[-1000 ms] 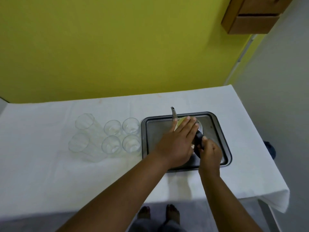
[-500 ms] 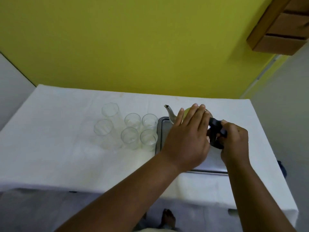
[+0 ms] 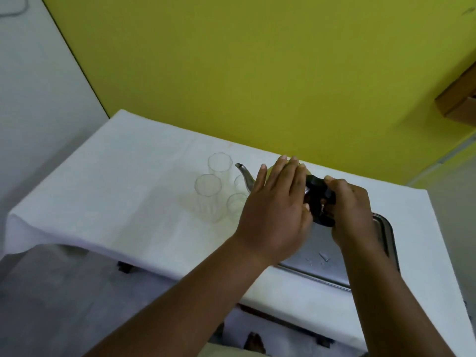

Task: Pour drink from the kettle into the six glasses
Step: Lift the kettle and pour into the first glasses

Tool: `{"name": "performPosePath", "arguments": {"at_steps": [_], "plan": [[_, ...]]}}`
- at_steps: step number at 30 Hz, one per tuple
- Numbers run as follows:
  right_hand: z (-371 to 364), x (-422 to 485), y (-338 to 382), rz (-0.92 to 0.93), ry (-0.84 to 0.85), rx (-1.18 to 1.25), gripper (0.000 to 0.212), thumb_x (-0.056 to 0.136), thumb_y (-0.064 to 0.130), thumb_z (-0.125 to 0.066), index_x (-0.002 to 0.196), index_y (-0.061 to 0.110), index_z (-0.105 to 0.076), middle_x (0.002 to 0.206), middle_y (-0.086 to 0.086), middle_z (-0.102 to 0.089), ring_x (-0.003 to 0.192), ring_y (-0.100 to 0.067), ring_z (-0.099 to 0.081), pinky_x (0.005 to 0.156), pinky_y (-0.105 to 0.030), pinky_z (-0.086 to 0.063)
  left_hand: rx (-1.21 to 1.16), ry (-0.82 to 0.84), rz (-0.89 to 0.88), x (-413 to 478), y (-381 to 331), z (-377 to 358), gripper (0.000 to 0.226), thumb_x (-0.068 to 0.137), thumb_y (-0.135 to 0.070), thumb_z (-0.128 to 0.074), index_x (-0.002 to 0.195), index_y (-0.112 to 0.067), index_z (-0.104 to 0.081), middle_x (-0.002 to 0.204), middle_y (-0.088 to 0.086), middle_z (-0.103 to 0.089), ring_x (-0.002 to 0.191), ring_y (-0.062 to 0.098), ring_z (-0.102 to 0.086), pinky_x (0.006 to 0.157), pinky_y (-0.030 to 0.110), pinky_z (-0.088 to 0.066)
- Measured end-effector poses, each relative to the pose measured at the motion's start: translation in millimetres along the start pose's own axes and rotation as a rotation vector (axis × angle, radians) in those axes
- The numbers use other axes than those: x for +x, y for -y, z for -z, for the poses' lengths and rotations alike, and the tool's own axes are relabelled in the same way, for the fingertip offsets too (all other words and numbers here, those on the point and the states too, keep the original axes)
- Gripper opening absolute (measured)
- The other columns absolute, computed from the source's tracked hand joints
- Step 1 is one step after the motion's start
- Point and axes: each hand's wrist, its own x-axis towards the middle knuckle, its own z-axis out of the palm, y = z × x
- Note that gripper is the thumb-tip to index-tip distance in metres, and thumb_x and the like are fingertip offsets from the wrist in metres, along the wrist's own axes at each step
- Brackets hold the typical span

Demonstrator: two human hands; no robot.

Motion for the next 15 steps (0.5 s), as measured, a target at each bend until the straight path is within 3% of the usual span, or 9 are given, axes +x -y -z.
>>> {"name": "performPosePath", "arguments": {"at_steps": [4, 8, 12, 15], "plan": [[-16.7, -3.1, 0.7, -0.015, 0.044, -0.03, 0.03, 0.078, 0.038, -0.061, 0.054, 0.023, -0.073, 0.048, 0.001, -0.06, 0.064, -0.03, -0.057, 0.064, -0.044, -0.042, -0.018, 0.013, 0.044, -7.5, 14.6, 6.0, 0.062, 0.089, -0.025, -0.04, 0.147, -0.003, -0.032, 0.158, 0.014, -0.029, 0.149, 0.029, -0.017, 0.121, 0.049, -0.015], [-26.1, -4.3, -0.8, -0.015, 0.065, -0.091, 0.033, 0.076, 0.041, -0.061, 0.054, 0.021, -0.075, 0.046, 0.001, -0.061, 0.054, -0.025, -0.055, 0.061, -0.039, -0.041, -0.031, 0.033, 0.078, -12.9, 22.7, 8.0, 0.062, 0.092, -0.024, -0.041, 0.148, -0.003, -0.029, 0.159, 0.013, -0.026, 0.15, 0.028, -0.014, 0.122, 0.048, -0.012], [-29.4, -3.7, -0.2, -0.001, 0.081, -0.16, 0.052, 0.064, 0.052, -0.063, 0.063, 0.001, -0.071, 0.065, -0.027, -0.064, 0.059, -0.027, -0.054, 0.061, -0.042, -0.04, -0.052, 0.043, 0.107, -16.5, 28.2, 5.8, 0.063, 0.092, -0.024, -0.042, 0.15, -0.004, -0.026, 0.16, 0.012, -0.024, 0.15, 0.026, -0.013, 0.121, 0.048, -0.012], [-29.1, -3.4, 1.3, 0.016, 0.083, -0.236, 0.049, 0.066, 0.053, -0.061, 0.058, 0.005, -0.068, 0.056, -0.014, -0.063, 0.057, -0.025, -0.053, 0.064, -0.038, -0.04, -0.071, 0.041, 0.122, -18.9, 30.9, 3.4, 0.063, 0.092, -0.023, -0.04, 0.15, -0.004, -0.025, 0.16, 0.012, -0.025, 0.15, 0.026, -0.013, 0.121, 0.049, -0.014]]}}
